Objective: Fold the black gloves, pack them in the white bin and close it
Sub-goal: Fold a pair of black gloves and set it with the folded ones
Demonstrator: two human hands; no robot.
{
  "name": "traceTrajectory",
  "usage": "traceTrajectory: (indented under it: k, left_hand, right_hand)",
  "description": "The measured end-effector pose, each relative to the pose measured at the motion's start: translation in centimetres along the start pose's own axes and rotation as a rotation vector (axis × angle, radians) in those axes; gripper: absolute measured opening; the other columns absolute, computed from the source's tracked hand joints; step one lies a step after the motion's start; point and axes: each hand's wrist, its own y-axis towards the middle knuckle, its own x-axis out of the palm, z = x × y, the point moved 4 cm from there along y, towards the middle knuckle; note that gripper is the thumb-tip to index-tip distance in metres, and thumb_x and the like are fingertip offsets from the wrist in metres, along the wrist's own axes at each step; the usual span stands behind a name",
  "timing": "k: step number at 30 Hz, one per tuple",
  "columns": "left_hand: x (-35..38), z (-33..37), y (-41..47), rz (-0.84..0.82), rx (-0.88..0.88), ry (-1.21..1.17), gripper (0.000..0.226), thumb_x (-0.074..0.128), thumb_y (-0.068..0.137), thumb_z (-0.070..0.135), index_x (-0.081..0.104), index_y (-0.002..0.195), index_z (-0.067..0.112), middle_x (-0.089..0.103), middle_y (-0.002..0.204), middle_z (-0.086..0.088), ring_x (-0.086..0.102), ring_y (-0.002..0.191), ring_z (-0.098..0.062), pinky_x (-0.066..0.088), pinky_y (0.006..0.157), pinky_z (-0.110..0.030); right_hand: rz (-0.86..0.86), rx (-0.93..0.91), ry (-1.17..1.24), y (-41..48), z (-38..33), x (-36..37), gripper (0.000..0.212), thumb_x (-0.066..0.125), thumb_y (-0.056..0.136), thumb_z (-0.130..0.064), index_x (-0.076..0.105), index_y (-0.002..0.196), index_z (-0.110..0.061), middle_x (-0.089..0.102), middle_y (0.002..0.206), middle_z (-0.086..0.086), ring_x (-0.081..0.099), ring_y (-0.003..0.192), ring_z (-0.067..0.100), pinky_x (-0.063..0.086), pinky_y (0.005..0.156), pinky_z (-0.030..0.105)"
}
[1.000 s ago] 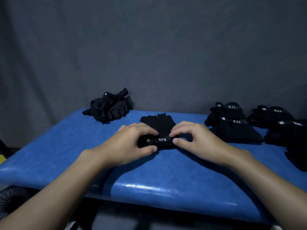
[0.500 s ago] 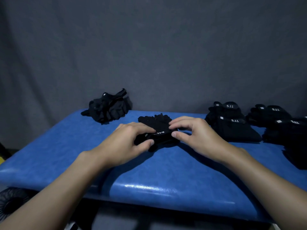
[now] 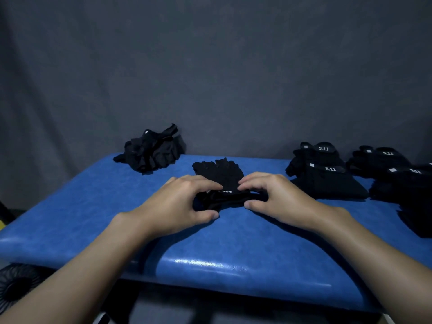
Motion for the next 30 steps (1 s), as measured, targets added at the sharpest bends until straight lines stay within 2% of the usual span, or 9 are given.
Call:
traceTrajectory:
  k: [4,11,15,17,19,21,23,26,30]
  left_hand:
    - [-0.2,0.0,0.1,0.024,-0.005,-0.015,0.046,0.076,0.082,0.04,0.064,0.125,0.032,0.065,0.112,0.019,0.059,0.102,-0.002,0.048,0.091,-0.031]
    - [-0.2,-0.2,-0.1,0.009,-0.005,-0.007,0.04,0.073,0.085,0.039,0.065,0.123,0.032,0.069,0.116,0.016,0.063,0.104,-0.002,0.051,0.091,-0.031]
    - [-0.4,0.3,-0.1,0.043,0.01,0.034,0.038,0.068,0.09,0.03,0.064,0.128,0.028,0.071,0.109,0.014,0.063,0.094,-0.004,0.05,0.082,-0.025]
    - [-0.5,0.5,-0.2,0.061,0.02,0.034,0.042,0.065,0.091,0.027,0.059,0.133,0.026,0.071,0.111,0.011,0.059,0.096,-0.005,0.048,0.08,-0.022]
    - [-0.4,0.2,-0.2,0.042,0.012,0.009,0.057,0.069,0.089,0.033,0.049,0.142,0.024,0.063,0.128,0.012,0.055,0.11,-0.001,0.044,0.091,-0.016]
    - [0.0,-0.5,-0.3,-0.004,-0.024,-0.049,0.078,0.073,0.083,0.045,0.036,0.149,0.026,0.047,0.142,0.018,0.044,0.126,0.003,0.035,0.103,-0.013]
    - [0.3,-1.1,-0.5,-0.026,-0.052,-0.085,0.09,0.069,0.077,0.061,0.029,0.151,0.03,0.037,0.147,0.021,0.037,0.133,0.003,0.033,0.111,-0.02]
    - [0.7,-1.8,-0.6,-0.051,-0.069,-0.03,0.094,0.054,0.07,0.077,0.029,0.151,0.036,0.028,0.157,0.018,0.029,0.143,-0.003,0.03,0.117,-0.032]
    - [1.0,-1.8,-0.5,-0.074,-0.058,-0.004,0.082,0.058,0.082,0.068,0.031,0.152,0.035,0.026,0.161,0.013,0.022,0.147,-0.003,0.024,0.121,-0.033]
  right_hand:
    - [0.013,-0.023,-0.05,0.0,0.0,0.0,0.031,0.073,0.086,-0.016,0.071,0.117,-0.019,0.062,0.119,-0.018,0.058,0.111,0.0,0.044,0.101,0.023]
    - [-0.042,-0.042,-0.153,-0.2,-0.5,0.0,0.029,0.066,0.09,-0.015,0.07,0.119,-0.02,0.06,0.121,-0.017,0.056,0.11,0.002,0.043,0.099,0.023]
    - [-0.054,-0.05,-0.191,-0.3,-0.3,0.2,0.031,0.063,0.091,-0.015,0.069,0.12,-0.022,0.058,0.122,-0.019,0.057,0.11,0.003,0.046,0.098,0.028]
    - [-0.048,-0.059,-0.201,-0.3,-0.3,0.2,0.028,0.063,0.091,-0.016,0.069,0.118,-0.022,0.059,0.12,-0.019,0.058,0.107,0.003,0.047,0.096,0.029]
    - [-0.032,-0.072,-0.207,-0.4,-0.3,0.1,0.025,0.061,0.092,-0.015,0.07,0.115,-0.021,0.06,0.116,-0.019,0.058,0.105,0.003,0.048,0.094,0.028]
    - [-0.023,-0.077,-0.21,-0.4,-0.4,0.1,0.022,0.061,0.092,-0.017,0.07,0.112,-0.022,0.06,0.113,-0.02,0.058,0.103,0.002,0.049,0.093,0.029]
    - [-0.029,-0.068,-0.207,-0.4,-0.4,0.0,0.022,0.064,0.091,-0.026,0.07,0.112,-0.024,0.059,0.113,-0.021,0.058,0.103,0.002,0.048,0.092,0.03]
    - [-0.024,-0.038,-0.195,-0.5,-0.7,-0.2,0.036,0.066,0.088,-0.044,0.063,0.12,-0.029,0.056,0.113,-0.02,0.056,0.104,0.003,0.048,0.091,0.03]
    - [-0.041,-0.052,-0.248,-0.5,-1.1,0.0,0.046,0.064,0.089,-0.045,0.054,0.133,-0.034,0.047,0.122,-0.021,0.045,0.115,0.002,0.041,0.097,0.026]
